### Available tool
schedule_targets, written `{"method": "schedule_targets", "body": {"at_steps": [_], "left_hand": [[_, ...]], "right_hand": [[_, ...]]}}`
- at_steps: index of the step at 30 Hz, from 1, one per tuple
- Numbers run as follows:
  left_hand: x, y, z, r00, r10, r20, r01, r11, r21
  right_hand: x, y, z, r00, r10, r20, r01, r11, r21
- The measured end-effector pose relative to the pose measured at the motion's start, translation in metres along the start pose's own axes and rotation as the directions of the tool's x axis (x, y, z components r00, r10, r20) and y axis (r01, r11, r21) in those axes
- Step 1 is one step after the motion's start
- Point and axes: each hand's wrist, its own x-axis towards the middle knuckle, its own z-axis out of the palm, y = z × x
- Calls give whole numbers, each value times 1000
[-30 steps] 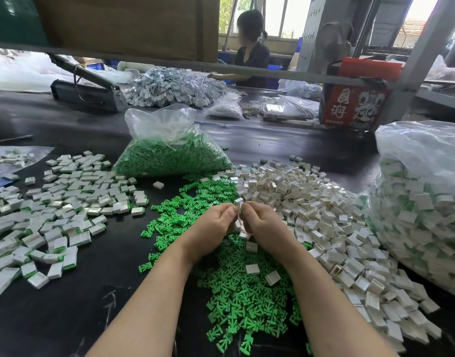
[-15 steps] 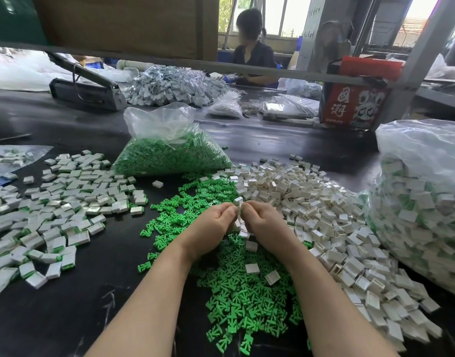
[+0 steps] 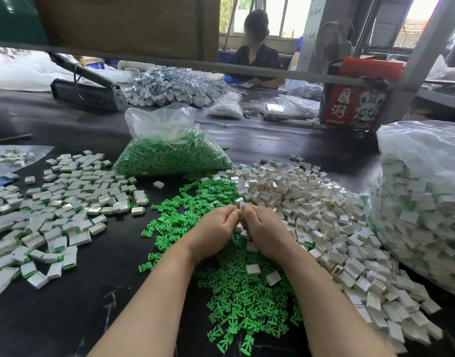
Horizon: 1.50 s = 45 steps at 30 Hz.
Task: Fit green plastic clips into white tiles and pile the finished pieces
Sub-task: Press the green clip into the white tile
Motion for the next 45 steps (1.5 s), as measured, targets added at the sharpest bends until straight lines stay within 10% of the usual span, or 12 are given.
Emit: {"method": "schedule_targets", "body": {"at_steps": [22,30,45], "left_hand": [[-2,6,7,999,34,15,-36,985,171],[-4,7,0,1000,3,-4,-3,999,-33],[-8,10,-2,998,-58,-30,42,920,-389]], "right_hand": [[-1,0,3,998,-61,17,63,950,-306],[0,2,0,1000,29,8,-29,997,66],[0,-2,-11,989,146,-29,-94,763,640]]}}
